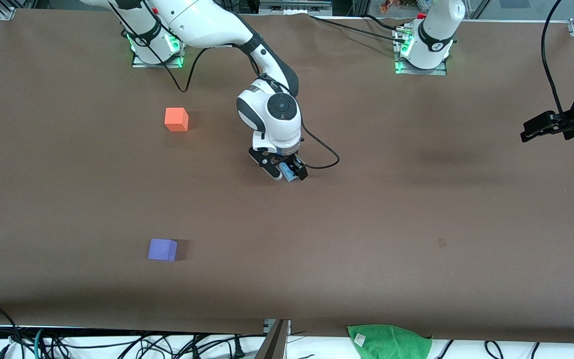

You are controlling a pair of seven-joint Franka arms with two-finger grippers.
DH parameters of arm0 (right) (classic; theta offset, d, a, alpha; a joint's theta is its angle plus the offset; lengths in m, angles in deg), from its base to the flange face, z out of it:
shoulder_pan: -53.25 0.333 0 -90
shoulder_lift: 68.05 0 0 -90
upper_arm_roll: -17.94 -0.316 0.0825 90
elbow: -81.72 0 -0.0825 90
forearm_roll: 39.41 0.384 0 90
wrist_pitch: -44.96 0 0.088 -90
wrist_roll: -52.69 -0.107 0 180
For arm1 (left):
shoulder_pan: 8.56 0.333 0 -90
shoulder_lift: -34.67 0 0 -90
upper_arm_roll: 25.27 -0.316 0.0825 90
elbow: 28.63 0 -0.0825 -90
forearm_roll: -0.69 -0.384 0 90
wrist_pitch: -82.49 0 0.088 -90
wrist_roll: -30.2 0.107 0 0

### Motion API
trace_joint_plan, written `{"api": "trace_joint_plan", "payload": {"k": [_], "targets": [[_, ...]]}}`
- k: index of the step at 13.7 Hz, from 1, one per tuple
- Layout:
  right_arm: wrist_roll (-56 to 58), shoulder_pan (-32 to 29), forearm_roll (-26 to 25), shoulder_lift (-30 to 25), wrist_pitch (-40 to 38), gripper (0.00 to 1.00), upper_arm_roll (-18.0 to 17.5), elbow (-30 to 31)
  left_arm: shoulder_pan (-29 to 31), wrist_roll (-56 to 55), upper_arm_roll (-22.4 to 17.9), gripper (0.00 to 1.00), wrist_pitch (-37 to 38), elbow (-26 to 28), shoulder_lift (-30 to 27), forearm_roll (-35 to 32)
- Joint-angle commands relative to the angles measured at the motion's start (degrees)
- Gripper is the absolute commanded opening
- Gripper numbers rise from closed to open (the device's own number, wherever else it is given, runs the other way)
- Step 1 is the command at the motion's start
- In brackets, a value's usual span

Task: Place blue block between orange and purple blocks
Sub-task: 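Close the right gripper around the light blue cube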

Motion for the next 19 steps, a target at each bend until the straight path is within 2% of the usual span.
{"api": "trace_joint_plan", "payload": {"k": [1, 13, 19], "targets": [[-1.29, 0.52, -0.89, -0.24, -0.22, 1.0, 1.14, -1.73, 0.67, 1.13, 0.52, 1.0, 0.17, 1.58, -1.71, 0.32], [-1.55, 1.22, -0.8, -0.51, -0.48, 1.0, 1.05, -2.26, 0.49, 0.69, 0.61, 1.0, 0.08, 1.67, -1.27, 0.32], [-8.3, 1.4, -0.71, -0.6, -0.75, 1.0, 1.05, -2.26, 0.32, 0.52, 0.7, 1.0, -0.01, 1.75, -1.1, 0.32]]}}
